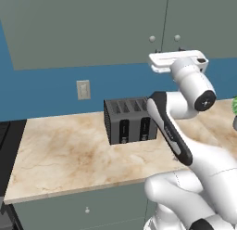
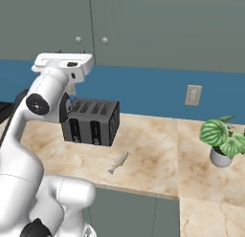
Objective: Retrieve the tupperware from the cabinet, then place the raw meat into the tupperware to avoid contamination.
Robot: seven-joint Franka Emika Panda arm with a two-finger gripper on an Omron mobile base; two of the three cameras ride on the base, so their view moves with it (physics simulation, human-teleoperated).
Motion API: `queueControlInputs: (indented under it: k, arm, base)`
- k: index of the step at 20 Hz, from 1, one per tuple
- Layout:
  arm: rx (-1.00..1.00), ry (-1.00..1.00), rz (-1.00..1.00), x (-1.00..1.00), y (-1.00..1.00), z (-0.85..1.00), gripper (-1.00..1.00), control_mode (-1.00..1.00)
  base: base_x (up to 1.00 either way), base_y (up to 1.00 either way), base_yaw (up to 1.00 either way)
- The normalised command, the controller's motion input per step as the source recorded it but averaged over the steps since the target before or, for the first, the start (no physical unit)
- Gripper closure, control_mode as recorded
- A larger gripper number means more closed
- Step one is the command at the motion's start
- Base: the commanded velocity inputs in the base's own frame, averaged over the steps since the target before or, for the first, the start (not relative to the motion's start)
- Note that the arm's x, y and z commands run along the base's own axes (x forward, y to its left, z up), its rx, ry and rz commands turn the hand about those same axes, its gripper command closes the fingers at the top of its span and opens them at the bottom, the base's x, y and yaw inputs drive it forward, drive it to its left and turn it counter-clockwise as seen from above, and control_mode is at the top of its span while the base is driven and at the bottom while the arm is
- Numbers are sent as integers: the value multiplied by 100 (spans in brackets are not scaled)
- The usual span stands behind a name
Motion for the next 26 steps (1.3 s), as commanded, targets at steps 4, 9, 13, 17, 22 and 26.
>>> queueControlInputs:
  k: [4,9,13,17,22,26]
  arm:
    - [0,0,0,41,0,15,-100,-100]
    - [0,0,1,35,3,6,-100,-100]
    - [0,-1,2,28,14,0,-100,-100]
    - [0,0,2,31,10,0,-100,-100]
    - [0,0,1,31,2,0,-100,-100]
    - [0,0,0,30,0,0,-100,-100]
  base:
    - [0,0,0]
    - [0,0,0]
    - [0,0,0]
    - [0,0,0]
    - [0,0,0]
    - [0,0,0]
